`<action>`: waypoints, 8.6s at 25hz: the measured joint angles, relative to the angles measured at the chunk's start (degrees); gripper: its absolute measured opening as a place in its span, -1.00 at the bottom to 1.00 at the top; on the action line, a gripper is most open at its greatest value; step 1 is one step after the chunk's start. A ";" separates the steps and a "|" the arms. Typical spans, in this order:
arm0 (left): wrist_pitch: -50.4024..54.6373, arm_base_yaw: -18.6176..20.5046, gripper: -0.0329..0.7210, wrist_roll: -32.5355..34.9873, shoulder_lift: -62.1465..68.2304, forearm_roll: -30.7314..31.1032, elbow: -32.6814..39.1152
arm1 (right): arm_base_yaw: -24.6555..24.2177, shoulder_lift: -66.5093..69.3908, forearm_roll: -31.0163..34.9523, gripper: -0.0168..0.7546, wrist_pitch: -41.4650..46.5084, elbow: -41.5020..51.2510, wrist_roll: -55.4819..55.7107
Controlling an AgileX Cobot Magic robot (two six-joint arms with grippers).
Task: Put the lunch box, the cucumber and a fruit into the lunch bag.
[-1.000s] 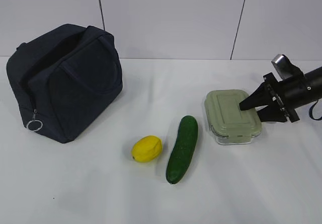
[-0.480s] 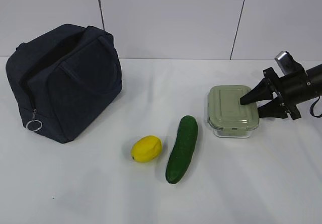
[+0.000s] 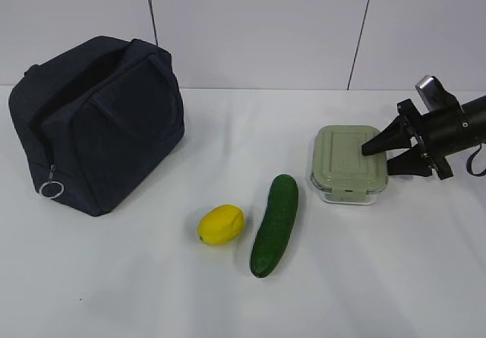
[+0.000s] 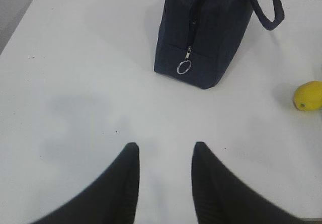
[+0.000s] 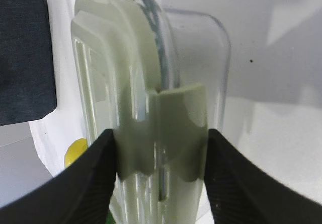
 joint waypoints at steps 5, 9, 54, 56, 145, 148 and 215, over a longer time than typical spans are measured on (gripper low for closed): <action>0.00 0.00 -0.28 0.00 0.00 0.00 0.00 | 0.00 0.00 0.13 0.12 0.00 0.00 0.00; 0.00 0.00 -0.28 0.00 0.00 0.00 0.00 | 0.00 0.00 1.46 0.12 0.00 0.00 0.00; -34.07 1.44 -0.01 -2.51 61.82 4.74 -33.18 | 0.00 0.00 3.13 0.07 -0.24 0.00 0.09; -33.82 3.66 0.03 -1.27 66.46 2.21 -36.58 | 0.00 0.00 3.24 0.07 -0.24 0.00 0.09; -3.16 -2.25 -0.82 29.89 114.81 -41.10 -68.31 | 2.82 -13.77 8.52 0.06 0.12 0.34 6.90; -3.40 -3.66 -0.82 29.89 114.81 -41.10 -68.31 | 4.66 -14.64 9.51 0.06 0.27 0.34 7.92; -7.72 -14.04 -0.83 27.99 113.10 -37.73 -68.31 | 20.25 -11.53 24.39 0.05 -8.01 0.56 3.17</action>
